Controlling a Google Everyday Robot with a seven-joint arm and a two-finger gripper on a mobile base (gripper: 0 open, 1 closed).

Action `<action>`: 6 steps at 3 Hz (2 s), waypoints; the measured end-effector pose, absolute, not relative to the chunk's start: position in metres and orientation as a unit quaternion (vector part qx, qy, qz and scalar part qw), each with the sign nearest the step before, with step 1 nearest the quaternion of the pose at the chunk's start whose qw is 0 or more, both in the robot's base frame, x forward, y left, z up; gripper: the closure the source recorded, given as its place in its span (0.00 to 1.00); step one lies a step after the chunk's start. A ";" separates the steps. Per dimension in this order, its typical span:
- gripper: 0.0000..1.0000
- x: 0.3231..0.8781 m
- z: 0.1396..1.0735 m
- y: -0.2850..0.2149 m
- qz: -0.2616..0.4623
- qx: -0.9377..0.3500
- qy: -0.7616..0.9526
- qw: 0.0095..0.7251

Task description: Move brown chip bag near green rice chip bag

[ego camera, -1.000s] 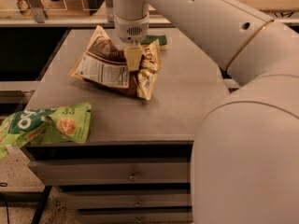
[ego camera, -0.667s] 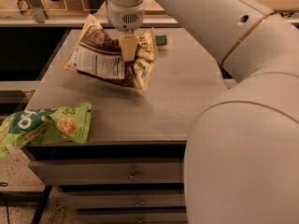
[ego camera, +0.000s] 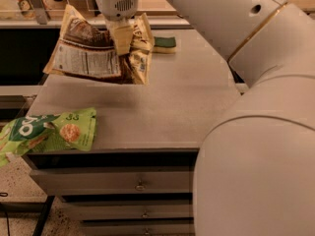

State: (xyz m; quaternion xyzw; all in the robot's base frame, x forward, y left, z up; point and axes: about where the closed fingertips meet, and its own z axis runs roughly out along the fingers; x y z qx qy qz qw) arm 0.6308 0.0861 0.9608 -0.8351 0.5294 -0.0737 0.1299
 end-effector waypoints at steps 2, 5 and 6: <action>1.00 0.595 0.954 0.137 -0.085 -0.890 0.432 0.116; 0.85 0.578 0.926 0.193 -0.083 -0.925 0.361 0.082; 0.62 0.581 0.924 0.204 -0.080 -0.925 0.362 0.081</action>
Offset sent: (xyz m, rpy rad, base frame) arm -0.0655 0.0699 -0.0224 -0.1368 0.0271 0.3401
